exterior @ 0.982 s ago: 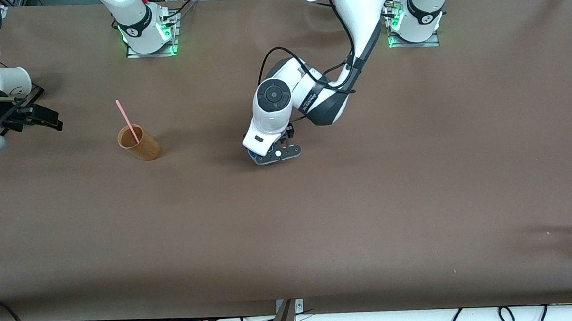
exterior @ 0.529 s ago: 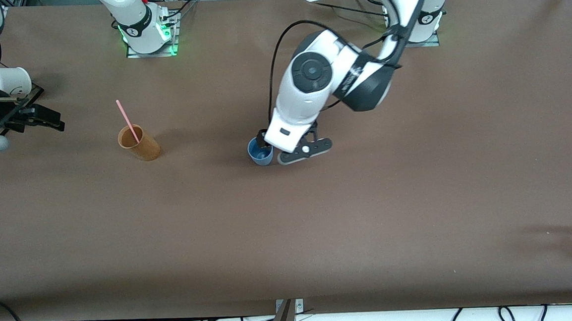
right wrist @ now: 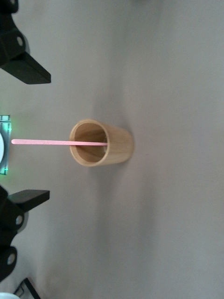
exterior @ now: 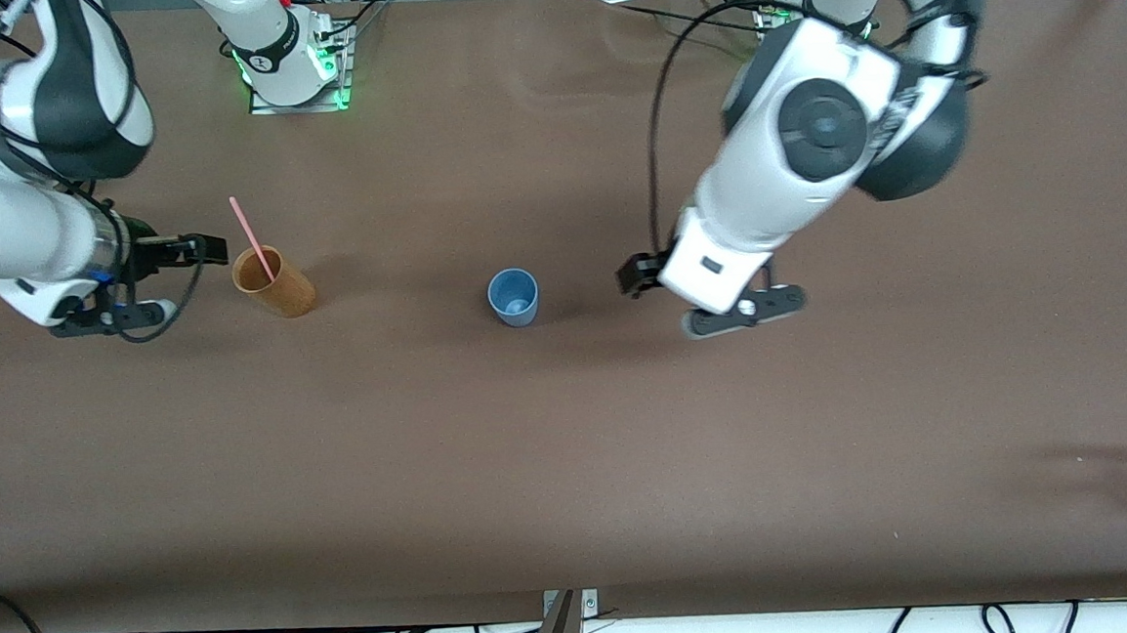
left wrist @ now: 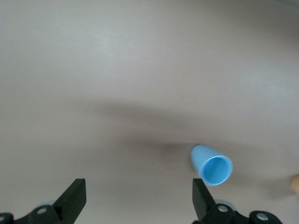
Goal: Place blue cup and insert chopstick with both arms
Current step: 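Release the blue cup and withdraw the left gripper while the right gripper reaches the chopstick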
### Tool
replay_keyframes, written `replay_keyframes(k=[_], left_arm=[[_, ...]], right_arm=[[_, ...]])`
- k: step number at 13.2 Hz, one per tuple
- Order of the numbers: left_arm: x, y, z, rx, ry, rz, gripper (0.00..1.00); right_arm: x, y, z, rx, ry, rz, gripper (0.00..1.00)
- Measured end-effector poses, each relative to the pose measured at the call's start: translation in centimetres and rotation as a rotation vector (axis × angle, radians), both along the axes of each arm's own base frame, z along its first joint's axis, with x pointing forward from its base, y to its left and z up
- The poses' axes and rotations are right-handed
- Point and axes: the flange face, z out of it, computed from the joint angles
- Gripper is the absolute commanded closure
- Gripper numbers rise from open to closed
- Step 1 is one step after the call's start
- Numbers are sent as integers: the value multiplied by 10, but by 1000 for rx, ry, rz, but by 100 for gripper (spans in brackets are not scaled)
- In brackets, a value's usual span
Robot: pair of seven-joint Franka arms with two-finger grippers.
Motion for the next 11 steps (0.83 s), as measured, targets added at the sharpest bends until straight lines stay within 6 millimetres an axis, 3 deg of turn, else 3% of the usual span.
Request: replay_keyframes(k=[3,5,9,11], left_arm=[[11,98,30,-1,35,-75,0],[11,149,46,19,42,-110,0],[-5,220,73,63,44,-186,0],[-12,258,78,52,47,-186,0]], right_arm=[[-26,-10,-50,-9,97,-14,8],[-37,-11,-71,-11,119,-14,22],[-65,-13,-102,-8,113,-14,36],[-74,-13,-107,-9,126,-14,54]])
